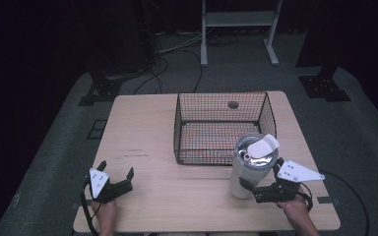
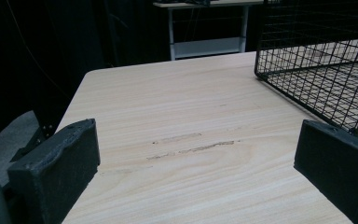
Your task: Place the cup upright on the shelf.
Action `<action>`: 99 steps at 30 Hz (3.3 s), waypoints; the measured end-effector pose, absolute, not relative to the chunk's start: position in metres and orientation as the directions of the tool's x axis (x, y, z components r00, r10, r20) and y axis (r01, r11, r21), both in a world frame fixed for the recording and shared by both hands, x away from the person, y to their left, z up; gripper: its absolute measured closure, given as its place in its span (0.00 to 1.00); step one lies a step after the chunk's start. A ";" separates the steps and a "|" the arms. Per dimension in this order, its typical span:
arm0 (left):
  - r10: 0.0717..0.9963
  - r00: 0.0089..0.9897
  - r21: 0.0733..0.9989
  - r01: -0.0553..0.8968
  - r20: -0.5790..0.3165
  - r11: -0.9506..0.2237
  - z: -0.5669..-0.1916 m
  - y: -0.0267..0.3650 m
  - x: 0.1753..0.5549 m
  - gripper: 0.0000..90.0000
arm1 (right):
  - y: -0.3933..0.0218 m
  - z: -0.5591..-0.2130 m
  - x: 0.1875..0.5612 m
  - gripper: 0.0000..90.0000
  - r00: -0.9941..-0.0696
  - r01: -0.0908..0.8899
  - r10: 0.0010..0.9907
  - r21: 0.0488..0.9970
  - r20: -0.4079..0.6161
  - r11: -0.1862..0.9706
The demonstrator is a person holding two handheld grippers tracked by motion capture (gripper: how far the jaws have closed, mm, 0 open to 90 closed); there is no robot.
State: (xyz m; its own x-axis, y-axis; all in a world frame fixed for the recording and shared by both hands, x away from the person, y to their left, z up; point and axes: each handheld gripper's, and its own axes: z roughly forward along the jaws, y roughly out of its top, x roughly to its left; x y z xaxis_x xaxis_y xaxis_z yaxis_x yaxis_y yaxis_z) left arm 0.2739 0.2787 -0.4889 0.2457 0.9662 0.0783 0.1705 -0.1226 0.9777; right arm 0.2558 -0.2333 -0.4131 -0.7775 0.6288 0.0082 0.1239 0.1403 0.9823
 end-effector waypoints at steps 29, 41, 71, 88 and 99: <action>0.965 0.250 0.979 0.165 0.076 -0.119 -0.489 0.280 0.274 0.00 | -0.209 -0.341 0.299 0.10 -0.832 0.078 0.555 0.990 -0.003 0.122; 0.966 0.250 0.980 0.164 0.066 -0.109 -0.489 0.280 0.274 0.00 | -0.193 -0.314 0.338 0.10 -0.839 0.060 0.544 0.990 -0.019 0.127; 0.965 0.255 0.982 0.164 0.055 -0.099 -0.489 0.281 0.273 0.00 | -0.155 -0.323 0.439 0.10 -0.857 0.111 0.515 0.982 0.017 0.154; 0.964 0.260 0.982 0.160 0.055 -0.099 -0.489 0.282 0.273 0.00 | -0.138 -0.374 0.472 0.10 -0.871 0.149 0.491 0.970 0.036 0.192; 0.964 0.260 0.983 0.157 0.053 -0.096 -0.489 0.282 0.273 0.00 | -0.135 -0.398 0.488 0.10 -0.872 0.189 0.487 0.956 0.058 0.226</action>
